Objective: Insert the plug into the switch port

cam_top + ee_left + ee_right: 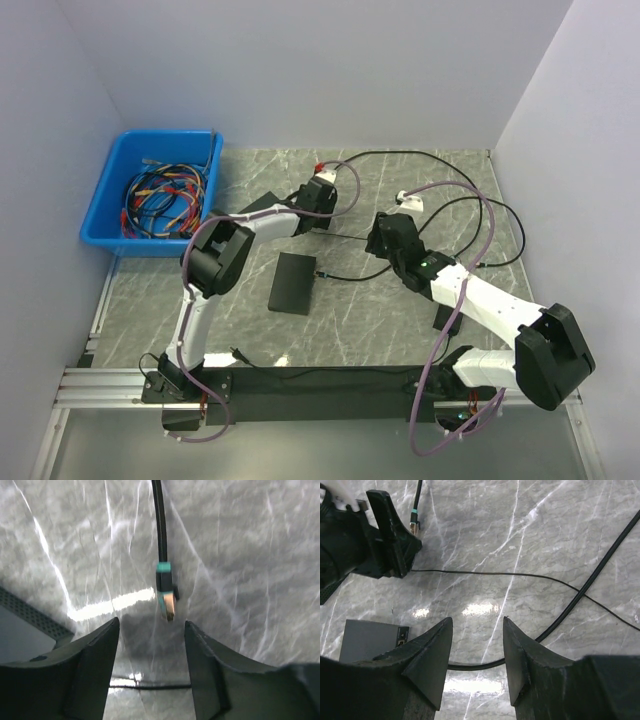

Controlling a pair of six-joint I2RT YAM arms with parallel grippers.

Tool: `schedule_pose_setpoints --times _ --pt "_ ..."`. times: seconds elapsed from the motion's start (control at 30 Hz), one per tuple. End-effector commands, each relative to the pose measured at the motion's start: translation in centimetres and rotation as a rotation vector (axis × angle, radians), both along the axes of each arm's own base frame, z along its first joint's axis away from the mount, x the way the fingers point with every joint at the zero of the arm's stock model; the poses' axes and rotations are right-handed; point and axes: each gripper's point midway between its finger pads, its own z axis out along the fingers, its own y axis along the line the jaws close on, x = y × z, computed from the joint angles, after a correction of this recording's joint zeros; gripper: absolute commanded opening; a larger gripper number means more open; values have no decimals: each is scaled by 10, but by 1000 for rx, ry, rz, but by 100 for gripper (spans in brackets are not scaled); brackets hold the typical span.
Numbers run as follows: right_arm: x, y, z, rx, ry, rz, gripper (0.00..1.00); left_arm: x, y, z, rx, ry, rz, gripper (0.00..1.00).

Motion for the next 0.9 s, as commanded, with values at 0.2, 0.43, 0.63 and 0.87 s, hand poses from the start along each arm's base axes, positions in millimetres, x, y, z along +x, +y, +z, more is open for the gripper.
schedule_pose_setpoints --times 0.2,0.43,0.63,0.87 --pt "9 4 4 42 -18 -6 50 19 -1 1 58 -57 8 56" --pt "9 6 2 43 -10 2 50 19 -2 -5 60 -50 7 40" --pt "9 7 0 42 -3 6 50 22 -9 -9 38 -49 -14 40" --pt "10 8 -2 40 2 5 49 30 -12 -9 23 -53 -11 1"
